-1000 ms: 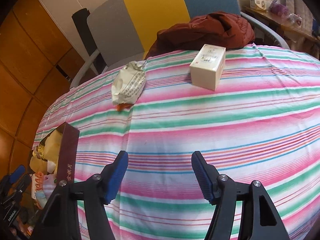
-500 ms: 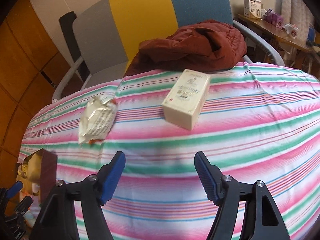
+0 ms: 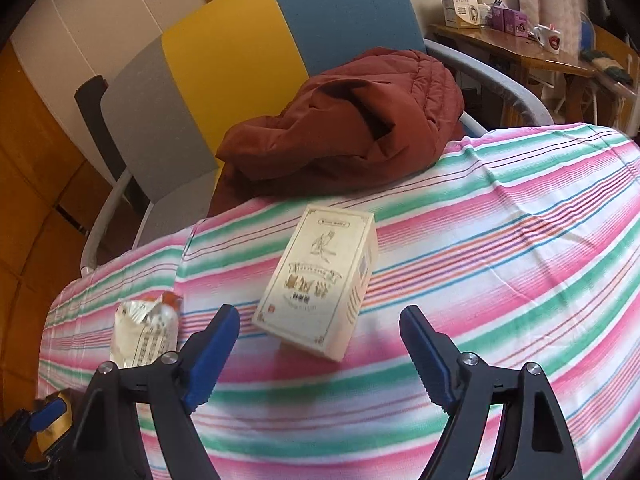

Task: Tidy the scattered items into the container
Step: 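Grasp the white printed box with the right tool while the left tool grasps the crumpled snack bag, then carry the white box and snack bag with both tools over the gold tin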

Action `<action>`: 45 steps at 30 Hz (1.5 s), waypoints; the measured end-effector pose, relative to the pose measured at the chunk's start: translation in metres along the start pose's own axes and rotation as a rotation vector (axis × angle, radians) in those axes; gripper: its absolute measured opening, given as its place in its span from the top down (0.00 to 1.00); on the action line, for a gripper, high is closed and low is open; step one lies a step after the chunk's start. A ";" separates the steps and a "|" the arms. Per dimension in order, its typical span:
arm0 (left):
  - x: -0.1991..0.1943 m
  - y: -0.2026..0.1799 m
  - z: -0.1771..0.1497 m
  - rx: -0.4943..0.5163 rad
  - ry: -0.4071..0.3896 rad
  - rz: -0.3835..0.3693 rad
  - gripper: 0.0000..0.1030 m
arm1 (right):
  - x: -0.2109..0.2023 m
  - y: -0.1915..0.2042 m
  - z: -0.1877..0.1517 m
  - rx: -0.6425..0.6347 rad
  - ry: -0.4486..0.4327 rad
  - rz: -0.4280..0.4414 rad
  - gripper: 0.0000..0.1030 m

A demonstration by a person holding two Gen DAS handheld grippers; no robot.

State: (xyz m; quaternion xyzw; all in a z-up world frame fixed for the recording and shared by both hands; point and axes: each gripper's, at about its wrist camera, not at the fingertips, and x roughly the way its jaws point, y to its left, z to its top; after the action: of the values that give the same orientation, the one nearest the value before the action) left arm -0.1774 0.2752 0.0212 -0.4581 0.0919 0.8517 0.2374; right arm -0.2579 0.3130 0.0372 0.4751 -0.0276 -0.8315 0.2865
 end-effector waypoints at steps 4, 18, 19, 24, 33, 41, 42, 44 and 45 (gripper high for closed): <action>0.015 0.000 0.021 0.019 0.001 -0.045 0.28 | 0.020 0.008 0.012 -0.010 0.009 -0.037 0.19; 0.078 -0.028 0.064 0.172 0.020 -0.036 0.23 | 0.040 0.013 0.017 -0.115 0.033 -0.080 0.17; 0.082 -0.027 0.065 0.169 0.028 -0.023 0.23 | 0.041 0.014 0.016 -0.121 0.033 -0.081 0.18; 0.101 -0.017 0.070 0.119 0.056 -0.019 0.24 | 0.051 0.010 0.016 -0.113 0.069 -0.074 0.25; 0.115 -0.015 0.066 0.086 0.050 -0.039 0.41 | 0.058 0.011 0.007 -0.159 0.088 -0.095 0.50; 0.101 -0.012 0.050 0.005 0.079 -0.044 0.42 | 0.047 0.017 -0.008 -0.152 0.110 -0.070 0.50; 0.097 -0.015 0.044 0.010 0.080 -0.044 0.42 | 0.045 0.019 -0.011 -0.152 0.117 -0.063 0.50; 0.087 -0.020 0.034 0.010 0.085 -0.054 0.42 | 0.039 0.026 -0.021 -0.157 0.135 -0.037 0.50; 0.082 -0.022 0.028 0.006 0.086 -0.055 0.43 | 0.036 0.030 -0.026 -0.157 0.143 -0.028 0.50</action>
State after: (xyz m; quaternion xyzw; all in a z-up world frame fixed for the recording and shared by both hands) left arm -0.2256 0.3311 -0.0297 -0.4959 0.0921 0.8240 0.2580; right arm -0.2372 0.2764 0.0048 0.5097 0.0649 -0.7990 0.3123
